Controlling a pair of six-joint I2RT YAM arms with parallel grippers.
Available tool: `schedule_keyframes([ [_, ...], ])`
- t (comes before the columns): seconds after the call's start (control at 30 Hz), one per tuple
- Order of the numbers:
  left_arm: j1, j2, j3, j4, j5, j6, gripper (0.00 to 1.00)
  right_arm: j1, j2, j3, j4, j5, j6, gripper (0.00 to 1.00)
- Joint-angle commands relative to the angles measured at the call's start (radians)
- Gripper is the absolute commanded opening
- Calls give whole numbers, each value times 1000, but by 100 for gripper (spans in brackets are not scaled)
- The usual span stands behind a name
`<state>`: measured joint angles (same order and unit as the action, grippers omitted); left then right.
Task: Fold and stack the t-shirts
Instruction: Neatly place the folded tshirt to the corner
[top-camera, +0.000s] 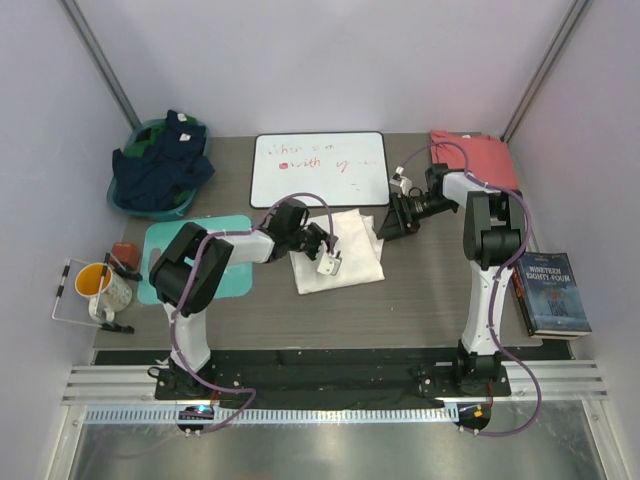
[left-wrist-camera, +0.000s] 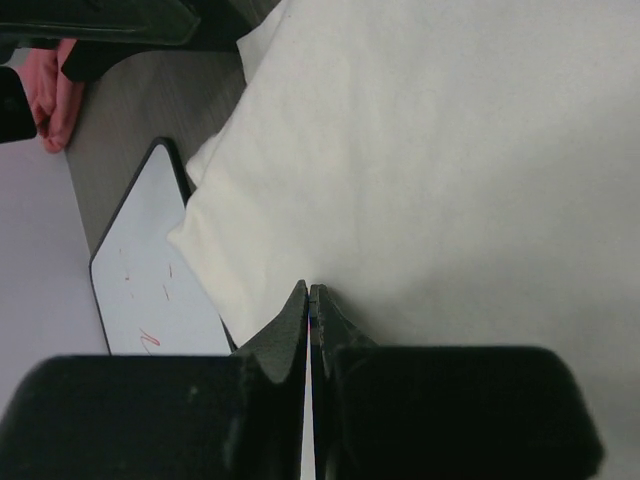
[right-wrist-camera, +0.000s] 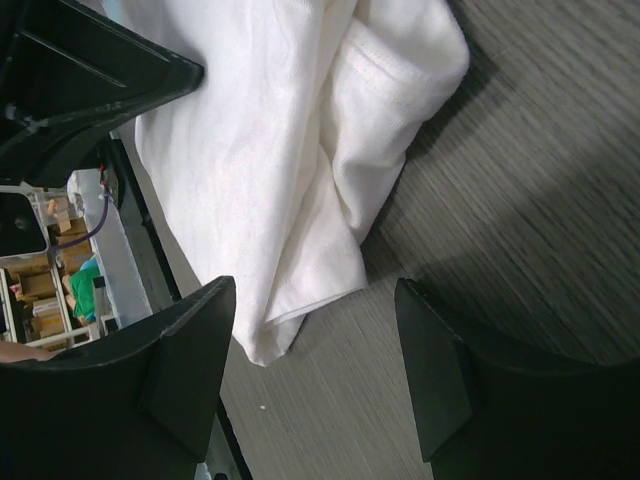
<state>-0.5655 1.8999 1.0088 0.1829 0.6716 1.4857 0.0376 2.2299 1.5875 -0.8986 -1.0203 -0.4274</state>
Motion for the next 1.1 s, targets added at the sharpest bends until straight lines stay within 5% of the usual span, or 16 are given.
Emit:
schedule_keyframes([
  [0.0, -13, 21, 40, 41, -20, 16, 0, 13, -39, -23, 16, -15, 5, 71],
  [0.4, -31, -13, -59, 141, -67, -47, 0, 136, -95, -218, 453, 48, 360, 71],
  [0.77, -43, -48, -145, 225, -93, -91, 0, 216, -112, -281, 579, 86, 463, 66],
  [0.97, -47, -82, -188, 242, -109, -88, 0, 223, -90, -311, 589, 98, 460, 26],
  [1.03, -50, -91, -199, 239, -115, -88, 0, 225, -78, -308, 592, 112, 467, 3],
  [1.07, -50, -97, -202, 240, -118, -88, 0, 223, -76, -307, 592, 114, 467, 2],
])
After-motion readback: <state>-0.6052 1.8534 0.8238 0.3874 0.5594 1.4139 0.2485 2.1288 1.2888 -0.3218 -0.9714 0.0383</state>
